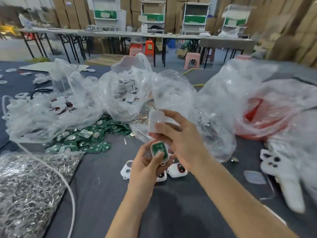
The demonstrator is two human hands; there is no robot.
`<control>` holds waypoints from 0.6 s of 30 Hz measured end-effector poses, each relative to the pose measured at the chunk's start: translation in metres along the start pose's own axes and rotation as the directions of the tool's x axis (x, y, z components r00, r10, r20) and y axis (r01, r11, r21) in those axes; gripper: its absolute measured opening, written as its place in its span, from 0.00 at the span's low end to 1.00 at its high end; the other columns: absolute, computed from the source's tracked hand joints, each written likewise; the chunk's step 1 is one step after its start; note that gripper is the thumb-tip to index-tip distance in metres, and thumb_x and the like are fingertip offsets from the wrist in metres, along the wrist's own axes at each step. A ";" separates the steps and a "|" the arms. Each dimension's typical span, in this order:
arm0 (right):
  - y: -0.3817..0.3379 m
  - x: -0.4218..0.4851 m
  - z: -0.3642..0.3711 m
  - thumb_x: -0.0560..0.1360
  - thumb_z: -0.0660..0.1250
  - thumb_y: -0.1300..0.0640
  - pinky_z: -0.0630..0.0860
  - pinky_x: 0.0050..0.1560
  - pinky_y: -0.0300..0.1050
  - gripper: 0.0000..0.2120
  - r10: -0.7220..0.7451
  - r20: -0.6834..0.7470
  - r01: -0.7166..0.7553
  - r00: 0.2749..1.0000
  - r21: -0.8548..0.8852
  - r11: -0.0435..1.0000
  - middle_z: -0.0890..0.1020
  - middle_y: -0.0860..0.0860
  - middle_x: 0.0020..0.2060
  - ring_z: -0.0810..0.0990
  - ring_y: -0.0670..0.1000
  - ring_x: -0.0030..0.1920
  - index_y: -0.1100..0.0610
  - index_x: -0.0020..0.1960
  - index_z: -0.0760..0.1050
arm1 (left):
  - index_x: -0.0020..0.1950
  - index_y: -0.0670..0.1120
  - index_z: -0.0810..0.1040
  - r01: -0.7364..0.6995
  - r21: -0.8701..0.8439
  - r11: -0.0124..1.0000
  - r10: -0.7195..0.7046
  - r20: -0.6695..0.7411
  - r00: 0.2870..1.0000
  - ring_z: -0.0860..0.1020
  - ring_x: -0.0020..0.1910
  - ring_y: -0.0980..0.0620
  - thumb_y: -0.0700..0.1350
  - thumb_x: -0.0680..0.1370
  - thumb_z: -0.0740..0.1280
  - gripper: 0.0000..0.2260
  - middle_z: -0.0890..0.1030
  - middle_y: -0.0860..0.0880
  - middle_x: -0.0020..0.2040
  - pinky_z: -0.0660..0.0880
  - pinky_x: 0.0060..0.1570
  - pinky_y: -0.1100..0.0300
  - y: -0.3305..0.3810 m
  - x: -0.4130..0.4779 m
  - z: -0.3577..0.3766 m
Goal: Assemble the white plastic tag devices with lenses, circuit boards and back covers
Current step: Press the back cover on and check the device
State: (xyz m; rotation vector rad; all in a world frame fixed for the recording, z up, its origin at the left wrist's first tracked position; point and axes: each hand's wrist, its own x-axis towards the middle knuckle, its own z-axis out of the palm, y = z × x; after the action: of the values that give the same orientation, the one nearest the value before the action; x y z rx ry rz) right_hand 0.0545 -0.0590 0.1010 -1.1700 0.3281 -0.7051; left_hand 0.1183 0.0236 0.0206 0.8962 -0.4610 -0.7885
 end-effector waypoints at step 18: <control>0.021 -0.094 -0.105 0.72 0.68 0.68 0.78 0.32 0.37 0.09 -0.005 -0.408 -0.005 0.913 -0.025 1.000 0.85 0.52 0.36 0.84 0.52 0.36 0.56 0.47 0.77 | 0.64 0.43 0.73 0.134 0.360 0.923 -0.215 0.195 0.957 0.83 0.48 0.39 0.30 0.79 0.60 0.16 0.78 0.34 0.57 0.80 0.44 0.60 -0.032 -0.043 0.038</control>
State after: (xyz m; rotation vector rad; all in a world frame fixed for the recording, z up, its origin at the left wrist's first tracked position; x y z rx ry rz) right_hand -0.0694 -0.0683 0.0311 -1.0404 0.6902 -0.9490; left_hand 0.0532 0.0252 0.0136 1.1893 -0.7481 -1.0026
